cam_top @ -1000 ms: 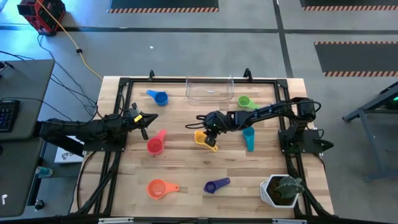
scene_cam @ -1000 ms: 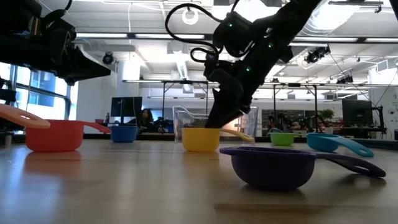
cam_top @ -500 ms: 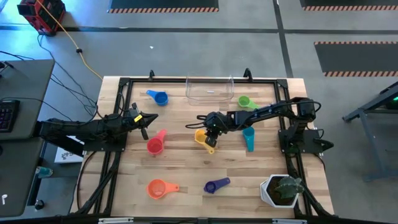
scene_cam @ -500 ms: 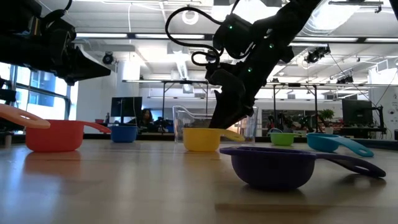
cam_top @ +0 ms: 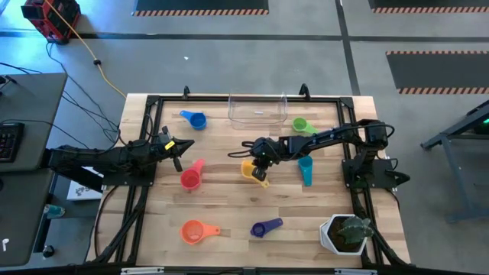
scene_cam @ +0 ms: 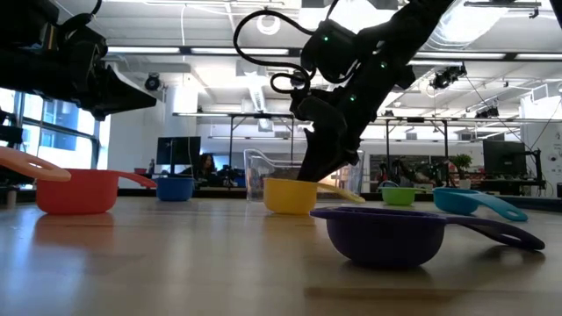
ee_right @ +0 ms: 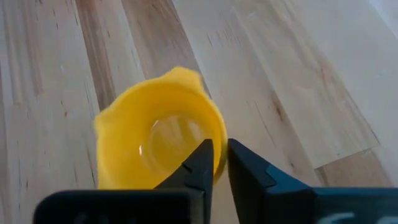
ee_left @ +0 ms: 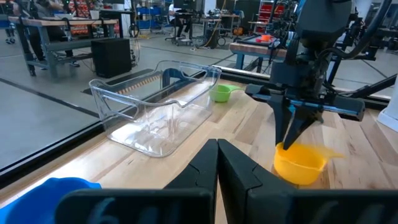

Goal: Nest measuring cups in basket
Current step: Adjust the yellow measuring cup

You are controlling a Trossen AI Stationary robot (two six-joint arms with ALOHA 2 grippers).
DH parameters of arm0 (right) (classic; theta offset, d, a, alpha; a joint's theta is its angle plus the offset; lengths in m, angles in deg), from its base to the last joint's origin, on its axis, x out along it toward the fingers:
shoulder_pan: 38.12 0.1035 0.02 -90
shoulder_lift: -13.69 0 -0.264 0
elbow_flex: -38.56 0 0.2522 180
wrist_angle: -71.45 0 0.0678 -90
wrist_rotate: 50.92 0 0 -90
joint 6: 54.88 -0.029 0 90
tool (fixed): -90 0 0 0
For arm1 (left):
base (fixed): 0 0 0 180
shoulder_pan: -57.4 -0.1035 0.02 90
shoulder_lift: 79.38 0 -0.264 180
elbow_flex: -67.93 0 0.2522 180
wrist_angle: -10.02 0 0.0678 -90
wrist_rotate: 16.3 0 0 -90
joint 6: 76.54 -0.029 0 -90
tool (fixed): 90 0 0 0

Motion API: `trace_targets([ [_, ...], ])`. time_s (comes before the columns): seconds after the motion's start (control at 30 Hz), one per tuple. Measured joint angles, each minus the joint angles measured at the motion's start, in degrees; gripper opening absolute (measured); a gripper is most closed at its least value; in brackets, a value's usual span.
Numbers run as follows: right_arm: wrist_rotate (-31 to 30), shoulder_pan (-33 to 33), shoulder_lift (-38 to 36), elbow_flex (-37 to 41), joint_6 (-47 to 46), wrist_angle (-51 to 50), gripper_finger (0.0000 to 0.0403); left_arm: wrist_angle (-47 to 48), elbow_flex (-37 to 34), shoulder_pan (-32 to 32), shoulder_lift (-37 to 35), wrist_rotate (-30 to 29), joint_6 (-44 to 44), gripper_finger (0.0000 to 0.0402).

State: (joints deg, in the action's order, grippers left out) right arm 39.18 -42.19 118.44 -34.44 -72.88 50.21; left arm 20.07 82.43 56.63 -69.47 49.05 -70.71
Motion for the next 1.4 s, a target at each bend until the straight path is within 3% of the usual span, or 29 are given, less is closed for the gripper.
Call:
trace_targets([
  [0.13, -0.01, -0.02, 0.00, 0.02, 0.72, 0.02, 0.0006, 0.00, 0.00, -0.01, 0.01, 0.00, 0.00, 0.0001],
  [0.4, -3.79, -0.85, -0.07, -0.58, 4.56, -0.66, 0.0003, 0.00, 0.00, 0.00, 0.02, 0.00, -0.02, 0.0001],
  [0.73, -2.69, -6.89, -0.07, -9.06, 10.94, -10.76, 0.0001, -0.04, 0.00, 0.00, 0.02, 0.00, -0.54, 0.0001],
  [0.97, 0.92, -9.57, 2.57, -9.17, 11.61, -12.95, 0.0001, -1.84, 0.00, -0.01, 0.00, -0.01, -4.04, 0.0001],
  [1.4, 1.40, -9.49, 3.21, -9.16, 12.04, -12.96, 0.0004, -3.08, 0.00, -0.02, 0.00, -0.28, -5.49, 0.0005],
])
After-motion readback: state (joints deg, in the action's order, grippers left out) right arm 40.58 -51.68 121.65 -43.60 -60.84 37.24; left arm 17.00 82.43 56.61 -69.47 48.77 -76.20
